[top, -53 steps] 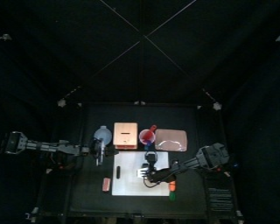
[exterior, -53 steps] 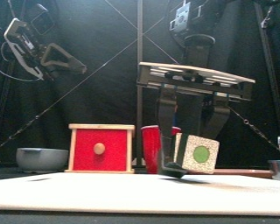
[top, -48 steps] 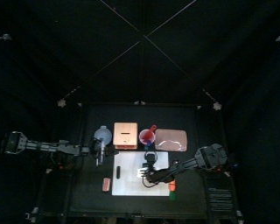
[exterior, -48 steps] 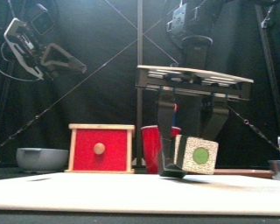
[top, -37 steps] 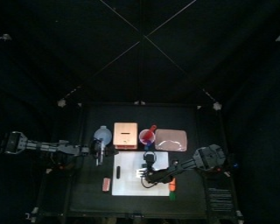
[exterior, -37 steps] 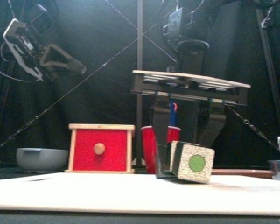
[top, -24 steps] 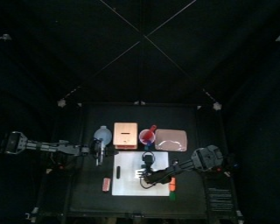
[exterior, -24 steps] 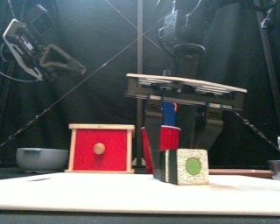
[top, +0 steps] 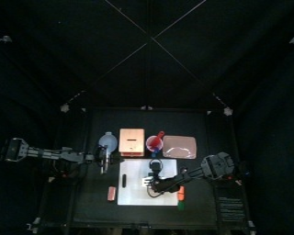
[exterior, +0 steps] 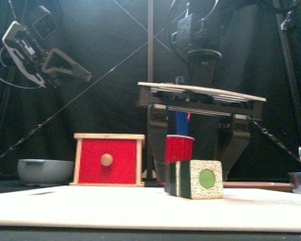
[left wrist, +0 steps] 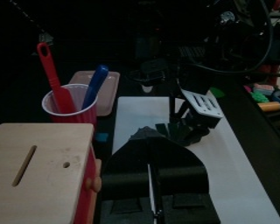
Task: Place sushi on board then cut the sushi with the knife then place the pieces on the plate
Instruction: Pick knife at handle with right hand
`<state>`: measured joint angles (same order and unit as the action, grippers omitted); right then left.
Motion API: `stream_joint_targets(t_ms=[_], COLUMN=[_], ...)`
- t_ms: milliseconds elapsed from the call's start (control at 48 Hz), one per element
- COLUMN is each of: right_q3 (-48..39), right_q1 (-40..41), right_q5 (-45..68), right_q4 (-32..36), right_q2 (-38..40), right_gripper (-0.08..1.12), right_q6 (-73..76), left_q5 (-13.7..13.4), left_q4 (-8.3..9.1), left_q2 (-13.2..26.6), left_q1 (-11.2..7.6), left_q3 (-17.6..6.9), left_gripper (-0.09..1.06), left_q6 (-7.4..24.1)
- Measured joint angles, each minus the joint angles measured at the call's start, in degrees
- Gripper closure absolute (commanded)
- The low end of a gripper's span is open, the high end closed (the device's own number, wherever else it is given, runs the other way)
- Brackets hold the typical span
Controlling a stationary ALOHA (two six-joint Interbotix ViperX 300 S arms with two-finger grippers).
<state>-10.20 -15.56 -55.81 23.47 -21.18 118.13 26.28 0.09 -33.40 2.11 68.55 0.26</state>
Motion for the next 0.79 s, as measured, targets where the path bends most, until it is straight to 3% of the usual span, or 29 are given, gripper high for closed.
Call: stream_joint_targets(t_ms=[417,792], right_q3=[-1.49,-6.42], right_q1=[-0.62,-1.05], right_q5=[-2.2,-2.55], right_q4=[7.73,8.7], right_q2=[9.05,20.21], right_gripper=[0.08,0.09], right_q6=[-2.99,-24.7], left_q5=[0.0,0.0], left_q4=[0.0,-0.09], left_q2=[-0.62,-3.34], left_q1=[0.0,0.26], left_q3=[0.26,0.26], left_gripper=[0.99,0.99], left_q6=[0.0,0.09])
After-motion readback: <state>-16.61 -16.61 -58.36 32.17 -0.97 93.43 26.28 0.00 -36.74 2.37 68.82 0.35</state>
